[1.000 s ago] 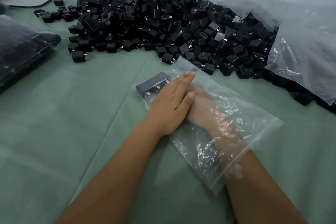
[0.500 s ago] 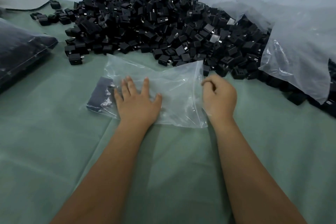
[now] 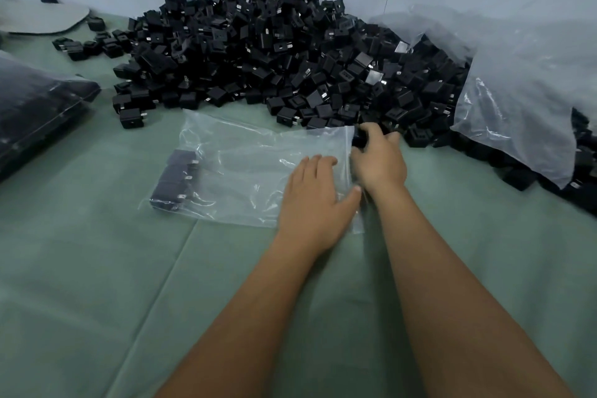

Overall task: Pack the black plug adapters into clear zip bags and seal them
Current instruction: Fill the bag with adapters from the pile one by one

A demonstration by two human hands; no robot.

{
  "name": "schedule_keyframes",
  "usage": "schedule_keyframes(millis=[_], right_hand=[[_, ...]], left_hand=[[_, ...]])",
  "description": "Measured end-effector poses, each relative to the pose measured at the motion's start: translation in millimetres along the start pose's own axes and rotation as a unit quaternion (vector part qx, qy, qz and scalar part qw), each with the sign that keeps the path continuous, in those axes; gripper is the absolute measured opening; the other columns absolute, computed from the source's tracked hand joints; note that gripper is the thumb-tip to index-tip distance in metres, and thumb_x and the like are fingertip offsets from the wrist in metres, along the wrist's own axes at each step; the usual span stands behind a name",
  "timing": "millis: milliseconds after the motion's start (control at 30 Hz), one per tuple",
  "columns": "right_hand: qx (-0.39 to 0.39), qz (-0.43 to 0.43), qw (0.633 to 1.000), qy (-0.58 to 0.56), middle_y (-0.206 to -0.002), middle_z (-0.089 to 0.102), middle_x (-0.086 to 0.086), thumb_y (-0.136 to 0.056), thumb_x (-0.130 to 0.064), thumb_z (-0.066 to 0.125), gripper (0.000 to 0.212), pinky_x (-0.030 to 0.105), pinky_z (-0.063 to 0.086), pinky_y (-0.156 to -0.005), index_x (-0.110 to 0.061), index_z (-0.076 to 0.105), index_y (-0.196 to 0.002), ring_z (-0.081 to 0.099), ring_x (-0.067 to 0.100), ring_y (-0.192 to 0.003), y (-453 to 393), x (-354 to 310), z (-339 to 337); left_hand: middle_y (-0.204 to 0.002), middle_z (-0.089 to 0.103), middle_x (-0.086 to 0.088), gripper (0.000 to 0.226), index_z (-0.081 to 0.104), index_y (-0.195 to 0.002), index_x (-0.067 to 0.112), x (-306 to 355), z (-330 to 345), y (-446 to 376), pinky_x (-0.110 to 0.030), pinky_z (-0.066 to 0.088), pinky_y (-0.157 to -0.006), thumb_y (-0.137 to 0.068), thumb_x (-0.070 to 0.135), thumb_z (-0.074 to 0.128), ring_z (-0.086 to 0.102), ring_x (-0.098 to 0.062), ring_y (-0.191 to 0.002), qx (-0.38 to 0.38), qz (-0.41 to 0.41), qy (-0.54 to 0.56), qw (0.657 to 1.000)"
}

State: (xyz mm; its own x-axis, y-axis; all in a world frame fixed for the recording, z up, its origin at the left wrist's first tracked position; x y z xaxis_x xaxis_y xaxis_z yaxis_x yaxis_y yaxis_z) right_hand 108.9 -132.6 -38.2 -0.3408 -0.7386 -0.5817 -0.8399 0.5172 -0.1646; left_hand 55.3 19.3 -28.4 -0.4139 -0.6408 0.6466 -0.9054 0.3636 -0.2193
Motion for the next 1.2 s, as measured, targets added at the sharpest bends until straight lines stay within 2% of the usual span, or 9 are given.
schedule_keyframes(millis=[267, 367, 467, 633, 733, 833, 1000, 1100, 1200], right_hand=[[0.077, 0.008, 0.985, -0.157, -0.099, 0.054, -0.013, -0.077, -0.025, 0.067, 0.034, 0.015, 0.032, -0.053, -0.026, 0.050, -0.107, 0.053, 0.002, -0.076, 13, 4, -8], [0.071, 0.025, 0.965, -0.253, -0.109, 0.045, -0.013, -0.074, -0.019, 0.065, 0.045, 0.003, 0.037, -0.057, -0.029, 0.056, -0.117, 0.051, -0.012, -0.082, 22, 5, -15], [0.052, -0.002, 0.945, -0.324, -0.102, 0.051, -0.013, -0.071, -0.012, 0.061, 0.032, 0.007, 0.042, -0.071, -0.034, 0.061, -0.094, 0.053, -0.001, -0.090, 38, 3, -21], [0.025, -0.027, 0.924, -0.380, -0.090, 0.065, -0.010, -0.071, -0.012, 0.069, 0.028, 0.011, 0.042, -0.065, -0.031, 0.056, -0.087, 0.058, -0.002, -0.078, 60, 2, -21], [0.013, -0.018, 0.926, -0.378, -0.091, 0.062, -0.008, -0.072, -0.016, 0.074, 0.031, 0.022, 0.050, -0.067, -0.031, 0.055, -0.091, 0.059, 0.002, -0.078, 63, 1, -22], [0.012, -0.027, 0.938, -0.345, -0.077, 0.057, -0.010, -0.073, -0.024, 0.078, 0.024, 0.020, 0.049, -0.059, -0.032, 0.062, -0.089, 0.058, 0.003, -0.065, 65, 0, -21], [0.021, -0.011, 0.994, -0.109, -0.047, 0.045, -0.005, -0.085, -0.052, 0.061, 0.050, 0.028, 0.030, -0.047, -0.017, 0.045, -0.053, 0.043, 0.013, -0.048, 66, 0, -19], [0.025, -0.040, 0.992, -0.113, -0.053, 0.046, -0.001, -0.093, -0.039, 0.051, 0.046, 0.032, 0.034, -0.050, -0.014, 0.047, -0.055, 0.044, 0.016, -0.053, 69, -2, -25], [-0.017, -0.088, 0.973, -0.214, -0.081, 0.059, -0.011, -0.079, -0.014, 0.055, 0.021, 0.026, 0.043, -0.076, -0.023, 0.066, -0.064, 0.053, 0.013, -0.087, 71, -8, -37]], left_hand=[[-0.132, 0.049, -0.010, 0.057, 0.044, -0.116, 0.009, -6, 11, -1, -0.043, 0.023, -0.114, -0.088, 0.058, 0.053, 0.030, -0.029, -0.137, -0.009, -0.011, -0.087, 0.996], [-0.146, 0.041, -0.012, 0.039, 0.045, -0.112, 0.009, -11, 14, -3, -0.041, 0.015, -0.119, -0.094, 0.043, 0.049, 0.019, -0.026, -0.146, -0.022, -0.004, -0.078, 0.997], [-0.149, 0.042, -0.010, 0.013, 0.040, -0.090, 0.015, -14, 9, -4, -0.037, 0.014, -0.119, -0.092, 0.023, 0.049, 0.018, -0.024, -0.147, 0.003, -0.005, -0.003, 1.000], [-0.087, 0.049, 0.004, 0.027, 0.030, -0.071, 0.023, -11, 5, -4, -0.038, 0.033, -0.102, -0.087, 0.016, 0.052, 0.040, -0.031, -0.127, 0.019, 0.009, 0.023, 1.000], [-0.103, 0.051, 0.016, 0.008, 0.048, -0.084, 0.015, -15, 5, -3, -0.026, 0.030, -0.089, -0.089, 0.020, 0.050, 0.036, -0.017, -0.135, 0.014, 0.002, 0.104, 0.994], [-0.131, 0.057, 0.015, 0.008, 0.053, -0.085, 0.029, -16, -4, 1, -0.036, 0.037, -0.107, -0.089, 0.022, 0.051, 0.041, -0.009, -0.135, 0.011, 0.022, 0.247, 0.969], [-0.120, 0.066, 0.018, 0.009, 0.046, -0.075, 0.018, -24, -19, 1, -0.023, 0.048, -0.088, -0.082, 0.018, 0.052, 0.059, 0.001, -0.109, -0.011, 0.027, 0.289, 0.957], [-0.110, 0.069, 0.024, 0.010, 0.045, -0.074, 0.014, -29, -25, -1, -0.010, 0.045, -0.072, -0.080, 0.012, 0.053, 0.064, 0.002, -0.097, -0.010, 0.027, 0.302, 0.953], [-0.100, 0.070, 0.024, 0.009, 0.044, -0.073, 0.014, -33, -26, -3, -0.012, 0.045, -0.068, -0.077, 0.014, 0.053, 0.063, -0.005, -0.091, -0.005, 0.021, 0.302, 0.953]])
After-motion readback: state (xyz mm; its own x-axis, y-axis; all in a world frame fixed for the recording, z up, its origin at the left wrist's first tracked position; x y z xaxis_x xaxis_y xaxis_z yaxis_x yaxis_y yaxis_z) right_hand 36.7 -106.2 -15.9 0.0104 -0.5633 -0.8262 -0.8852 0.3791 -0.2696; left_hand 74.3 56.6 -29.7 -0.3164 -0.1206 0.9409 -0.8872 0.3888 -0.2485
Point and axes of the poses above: each hand's wrist, its own y-axis away from the middle knuckle, its own z-axis out of the palm, x = y × z, the point moved 4 cm from there along -y, towards the middle knuckle
